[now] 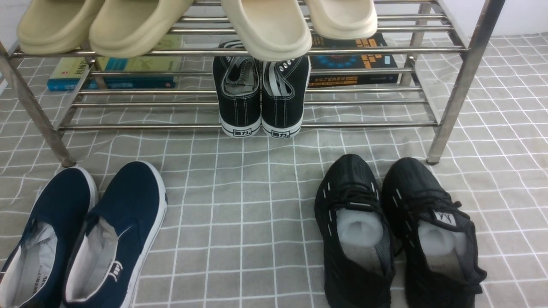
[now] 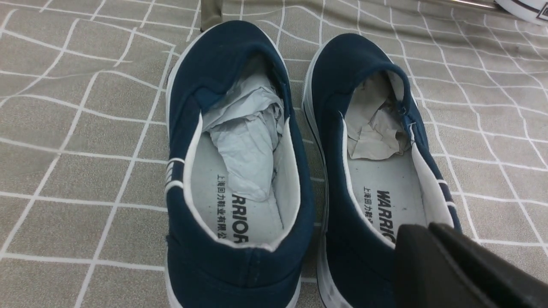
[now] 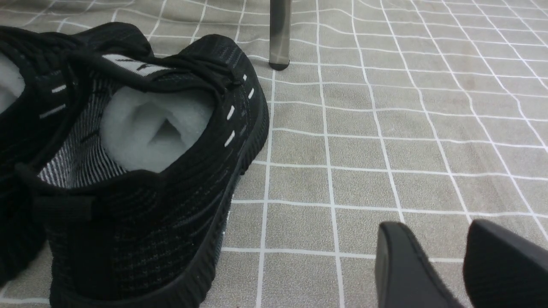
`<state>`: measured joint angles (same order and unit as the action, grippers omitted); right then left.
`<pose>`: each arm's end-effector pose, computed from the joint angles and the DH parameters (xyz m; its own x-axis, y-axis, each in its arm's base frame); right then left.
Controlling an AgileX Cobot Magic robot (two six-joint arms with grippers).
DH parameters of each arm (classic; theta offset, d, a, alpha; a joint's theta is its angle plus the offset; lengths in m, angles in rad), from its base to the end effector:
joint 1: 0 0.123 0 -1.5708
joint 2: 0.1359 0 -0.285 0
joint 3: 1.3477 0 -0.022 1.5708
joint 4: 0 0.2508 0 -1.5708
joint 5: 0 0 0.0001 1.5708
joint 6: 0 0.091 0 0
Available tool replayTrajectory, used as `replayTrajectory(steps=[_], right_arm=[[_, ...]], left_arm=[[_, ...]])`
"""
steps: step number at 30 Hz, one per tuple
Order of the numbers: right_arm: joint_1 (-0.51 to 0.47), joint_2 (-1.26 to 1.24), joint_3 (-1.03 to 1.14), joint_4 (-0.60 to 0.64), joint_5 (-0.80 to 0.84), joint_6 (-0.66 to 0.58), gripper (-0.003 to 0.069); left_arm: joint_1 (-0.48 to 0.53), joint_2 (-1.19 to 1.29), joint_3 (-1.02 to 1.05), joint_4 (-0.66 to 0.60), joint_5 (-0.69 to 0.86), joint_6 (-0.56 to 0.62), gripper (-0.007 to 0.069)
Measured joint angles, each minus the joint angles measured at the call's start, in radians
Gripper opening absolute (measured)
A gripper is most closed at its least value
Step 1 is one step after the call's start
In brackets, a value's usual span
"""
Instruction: Take the shoes off the shelf with your hand from the grey coffee tablecloth.
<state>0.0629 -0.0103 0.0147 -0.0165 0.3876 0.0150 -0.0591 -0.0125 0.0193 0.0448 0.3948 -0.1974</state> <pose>0.0521 0.0027 0.1740 -0.2995 -0.0191 -0.9539 -0.0570 0.9984 -0.0021 0.0519 -0.0015 0.1719 -0.3113 -0.1372 -0.9404 -0.0057 0.9898 -0.1426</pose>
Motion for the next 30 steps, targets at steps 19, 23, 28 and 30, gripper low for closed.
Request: replayTrajectory(steps=[19, 23, 28, 30], right_arm=[[0.0, 0.0, 0.0, 0.0, 0.0, 0.0, 0.0239], [0.0, 0.0, 0.0, 0.0, 0.0, 0.0, 0.0239], [0.0, 0.0, 0.0, 0.0, 0.0, 0.0, 0.0239], [0.0, 0.0, 0.0, 0.0, 0.0, 0.0, 0.0239]], left_arm=[[0.0, 0.0, 0.0, 0.0, 0.0, 0.0, 0.0058], [0.0, 0.0, 0.0, 0.0, 0.0, 0.0, 0.0064], [0.0, 0.0, 0.0, 0.0, 0.0, 0.0, 0.0068], [0.0, 0.0, 0.0, 0.0, 0.0, 0.0, 0.0068]])
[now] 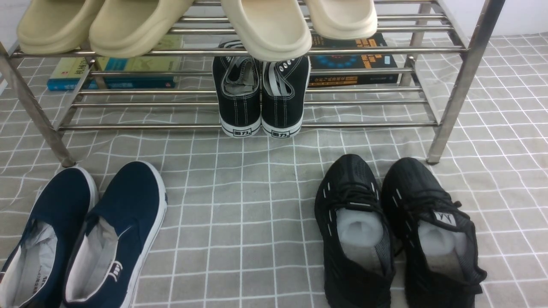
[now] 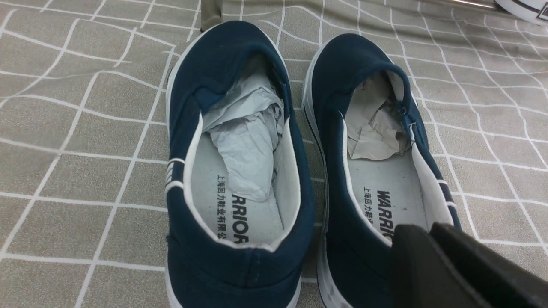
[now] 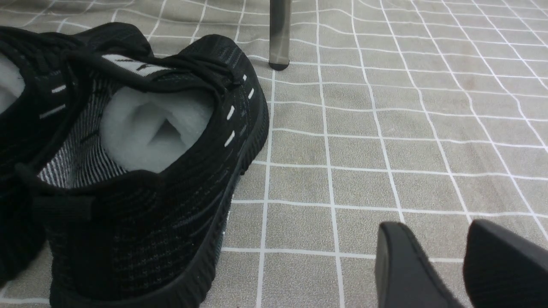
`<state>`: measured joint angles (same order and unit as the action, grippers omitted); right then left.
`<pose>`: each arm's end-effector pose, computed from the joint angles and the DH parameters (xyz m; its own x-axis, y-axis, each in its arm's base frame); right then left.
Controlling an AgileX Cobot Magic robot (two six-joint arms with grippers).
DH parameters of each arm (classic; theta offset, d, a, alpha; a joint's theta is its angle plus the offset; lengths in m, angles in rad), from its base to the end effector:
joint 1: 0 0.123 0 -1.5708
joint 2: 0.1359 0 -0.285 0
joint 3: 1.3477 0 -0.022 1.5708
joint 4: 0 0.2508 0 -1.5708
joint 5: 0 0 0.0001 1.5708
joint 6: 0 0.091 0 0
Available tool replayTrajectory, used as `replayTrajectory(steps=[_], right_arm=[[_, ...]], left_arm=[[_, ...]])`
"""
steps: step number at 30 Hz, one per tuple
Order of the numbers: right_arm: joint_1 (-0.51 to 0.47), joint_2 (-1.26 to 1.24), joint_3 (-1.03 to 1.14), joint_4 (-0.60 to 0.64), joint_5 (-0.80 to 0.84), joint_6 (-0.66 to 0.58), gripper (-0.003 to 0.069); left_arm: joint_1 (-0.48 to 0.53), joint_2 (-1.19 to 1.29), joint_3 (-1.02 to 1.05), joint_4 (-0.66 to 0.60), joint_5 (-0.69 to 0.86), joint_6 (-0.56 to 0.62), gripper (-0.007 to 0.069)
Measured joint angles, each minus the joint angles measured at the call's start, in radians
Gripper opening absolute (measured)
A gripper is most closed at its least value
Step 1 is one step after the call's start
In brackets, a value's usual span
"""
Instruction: Take the shoes off the shelf with your hand from the grey coffee tablecloth.
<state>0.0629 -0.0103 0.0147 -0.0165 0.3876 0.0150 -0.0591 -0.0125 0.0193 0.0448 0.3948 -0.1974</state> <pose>0.0521 0.0027 0.1740 -0.2995 -0.0191 -0.9539 -0.0570 0.9984 -0.0021 0.0519 -0.0015 0.1719 -0.3113 -0.1372 -0.9404 -0.0057 0.9898 -0.1426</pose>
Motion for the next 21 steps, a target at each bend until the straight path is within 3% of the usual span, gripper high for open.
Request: replayTrajectory(steps=[21], right_arm=[[0.0, 0.0, 0.0, 0.0, 0.0, 0.0, 0.0239]], left_arm=[[0.0, 0.0, 0.0, 0.002, 0.0, 0.0, 0.0086]])
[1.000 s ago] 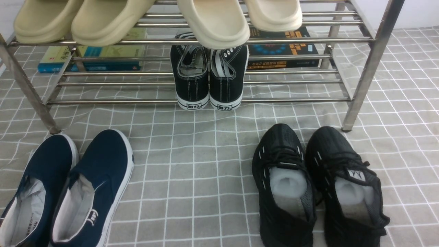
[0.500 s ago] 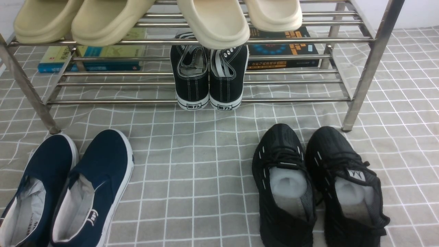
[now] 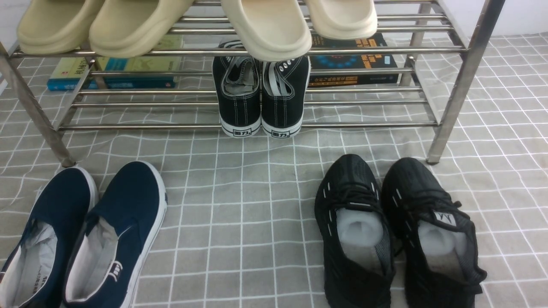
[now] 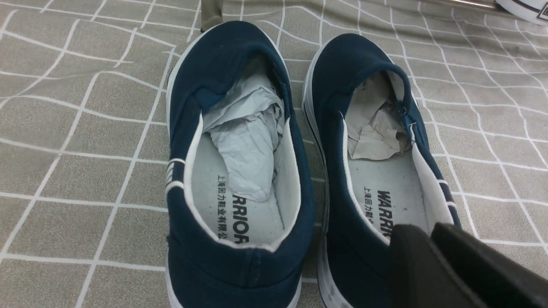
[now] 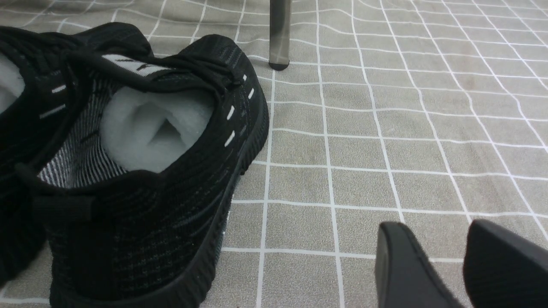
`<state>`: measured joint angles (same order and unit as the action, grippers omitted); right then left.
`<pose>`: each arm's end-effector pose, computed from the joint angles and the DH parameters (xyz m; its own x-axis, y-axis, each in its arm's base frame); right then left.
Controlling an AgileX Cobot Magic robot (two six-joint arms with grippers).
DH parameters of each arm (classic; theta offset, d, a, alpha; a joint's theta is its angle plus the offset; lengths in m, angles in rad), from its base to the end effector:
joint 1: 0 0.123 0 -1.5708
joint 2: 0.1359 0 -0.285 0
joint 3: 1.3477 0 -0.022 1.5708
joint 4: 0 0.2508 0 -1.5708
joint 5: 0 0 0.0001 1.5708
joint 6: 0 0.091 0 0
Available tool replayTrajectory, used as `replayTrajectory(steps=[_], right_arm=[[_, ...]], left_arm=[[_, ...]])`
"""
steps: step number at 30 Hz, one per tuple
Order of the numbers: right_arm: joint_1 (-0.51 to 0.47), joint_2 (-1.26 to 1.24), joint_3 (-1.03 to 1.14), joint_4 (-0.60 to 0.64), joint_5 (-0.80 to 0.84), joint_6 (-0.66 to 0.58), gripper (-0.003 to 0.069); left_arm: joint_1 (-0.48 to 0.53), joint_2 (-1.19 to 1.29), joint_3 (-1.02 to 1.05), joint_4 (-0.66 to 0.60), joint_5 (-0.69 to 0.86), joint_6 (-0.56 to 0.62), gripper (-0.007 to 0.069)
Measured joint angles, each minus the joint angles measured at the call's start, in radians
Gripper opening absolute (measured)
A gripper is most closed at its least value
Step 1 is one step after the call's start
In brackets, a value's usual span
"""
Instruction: Take the shoes off the shelf with your hand from the grey coffee tablecloth.
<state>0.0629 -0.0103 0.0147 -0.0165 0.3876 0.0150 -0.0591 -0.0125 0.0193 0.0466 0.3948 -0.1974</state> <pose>0.0521 0.0027 0.1740 -0.2995 -0.0191 -0.9539 -0.0570 0.9984 -0.0021 0.0519 -0.0014 0.1720 -0.3111 -0.1356 -0.9406 -0.0059 0.9900 -0.1408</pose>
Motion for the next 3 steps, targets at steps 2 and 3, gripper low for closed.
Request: replayTrajectory(steps=[2, 3], right_arm=[[0.0, 0.0, 0.0, 0.0, 0.0, 0.0, 0.0239], [0.0, 0.0, 0.0, 0.0, 0.0, 0.0, 0.0239]], left_arm=[[0.0, 0.0, 0.0, 0.0, 0.0, 0.0, 0.0086], [0.0, 0.0, 0.0, 0.0, 0.0, 0.0, 0.0088]])
